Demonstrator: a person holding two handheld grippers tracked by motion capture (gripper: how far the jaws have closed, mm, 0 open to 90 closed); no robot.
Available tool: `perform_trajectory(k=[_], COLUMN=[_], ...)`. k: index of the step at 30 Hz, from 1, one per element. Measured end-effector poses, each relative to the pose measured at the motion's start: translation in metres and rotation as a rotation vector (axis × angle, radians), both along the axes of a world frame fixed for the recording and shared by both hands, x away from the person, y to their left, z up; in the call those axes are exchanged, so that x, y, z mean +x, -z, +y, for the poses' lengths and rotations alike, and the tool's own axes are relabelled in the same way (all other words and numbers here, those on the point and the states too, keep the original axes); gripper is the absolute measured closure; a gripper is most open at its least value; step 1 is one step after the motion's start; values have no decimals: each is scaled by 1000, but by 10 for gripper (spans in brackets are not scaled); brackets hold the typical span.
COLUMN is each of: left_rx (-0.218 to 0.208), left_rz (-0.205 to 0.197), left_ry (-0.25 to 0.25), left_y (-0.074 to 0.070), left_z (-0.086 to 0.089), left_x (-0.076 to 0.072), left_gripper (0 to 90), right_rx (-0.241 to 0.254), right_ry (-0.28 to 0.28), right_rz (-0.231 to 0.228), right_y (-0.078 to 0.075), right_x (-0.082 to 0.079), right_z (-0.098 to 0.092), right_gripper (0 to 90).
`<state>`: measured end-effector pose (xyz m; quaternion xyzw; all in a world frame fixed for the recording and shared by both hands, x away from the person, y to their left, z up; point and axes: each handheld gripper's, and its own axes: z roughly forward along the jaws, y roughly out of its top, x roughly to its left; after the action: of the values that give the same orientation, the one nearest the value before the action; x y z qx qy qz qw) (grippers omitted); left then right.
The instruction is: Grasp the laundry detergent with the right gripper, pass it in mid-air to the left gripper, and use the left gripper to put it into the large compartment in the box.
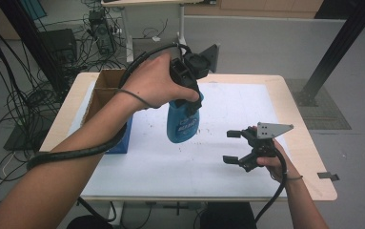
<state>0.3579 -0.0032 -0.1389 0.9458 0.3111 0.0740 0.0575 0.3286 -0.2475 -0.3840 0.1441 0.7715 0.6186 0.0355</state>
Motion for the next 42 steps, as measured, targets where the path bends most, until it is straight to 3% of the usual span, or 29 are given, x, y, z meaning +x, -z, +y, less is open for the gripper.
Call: perform_trajectory(k=[18,28,37,42], left_rx=[-34,-52,-89,-72], left_rz=[-36,-63,-72,-70], left_ry=[-186,-305,-439,-502], left_y=[-27,-50,-58,-60], left_z=[31,67,98,119], left_x=[27,43,59,69], left_gripper=[375,375,375,376], right_rx=[7,13,18,21], right_ry=[-5,-3,-8,-9], right_rz=[-8,-13,-13,-11], right_y=[-3,-4,-4,-4], right_x=[-1,-1,-1,-1], right_z=[2,2,4,4], right_gripper=[55,51,50,50])
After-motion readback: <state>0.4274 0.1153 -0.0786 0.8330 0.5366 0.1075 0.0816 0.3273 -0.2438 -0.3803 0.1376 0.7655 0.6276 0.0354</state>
